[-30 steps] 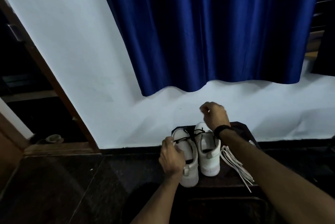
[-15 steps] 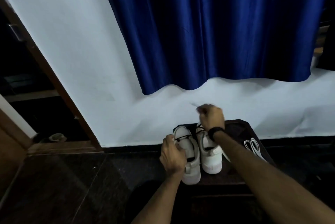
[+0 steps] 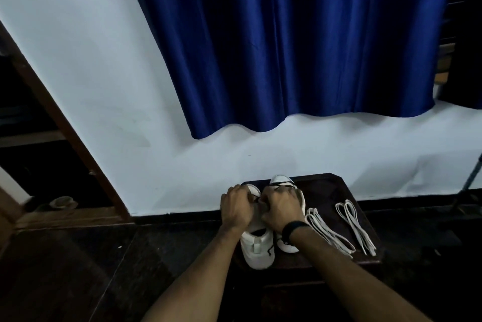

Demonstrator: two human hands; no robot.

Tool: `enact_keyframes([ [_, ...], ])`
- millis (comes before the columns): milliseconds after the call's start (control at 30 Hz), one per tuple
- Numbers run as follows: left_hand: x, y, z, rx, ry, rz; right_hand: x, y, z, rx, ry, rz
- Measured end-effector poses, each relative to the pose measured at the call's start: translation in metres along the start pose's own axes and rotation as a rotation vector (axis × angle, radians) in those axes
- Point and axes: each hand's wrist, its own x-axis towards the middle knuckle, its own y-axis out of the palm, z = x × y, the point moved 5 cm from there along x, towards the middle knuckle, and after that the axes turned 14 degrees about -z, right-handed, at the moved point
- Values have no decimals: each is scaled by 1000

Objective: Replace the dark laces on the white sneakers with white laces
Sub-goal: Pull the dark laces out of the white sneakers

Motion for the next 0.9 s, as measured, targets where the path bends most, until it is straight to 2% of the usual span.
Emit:
enact_keyframes([
  [100, -1, 2, 13, -383, -310, -133, -7, 7, -8, 1, 42, -173],
  [167, 2, 4, 20, -496, -502, -96, -10, 14, -10, 0, 56, -206],
  [267, 19, 10, 17, -327, -384, 185, -12, 21, -10, -24, 63, -191],
  [333, 29, 5, 7, -407, -403, 252, -12, 24, -13, -22, 79, -188],
  [400, 42, -19, -5, -847, -604, 135, -11, 25, -14, -9, 81, -200],
  [467, 58, -44, -4, -1278, -819, -67, -11, 25, -14, -8, 87, -198],
  [533, 74, -64, 6, -1391, -948, -175, -12, 28, -16, -4, 99, -195],
  [600, 84, -83, 23, -1254, -971, -247, -12, 32, -16, -6, 97, -184],
  [700, 87, -105, 44, -1232, -931, -472, -12, 34, -16, -16, 96, -180],
  [767, 82, -109, 58, -987, -877, -545, -13, 33, -16, -10, 106, -190],
  [833, 72, -96, 67, -510, -814, -346, -13, 32, -17, -8, 110, -193],
  [900, 56, -76, 69, -42, -635, -84, -13, 32, -15, 9, 115, -191],
])
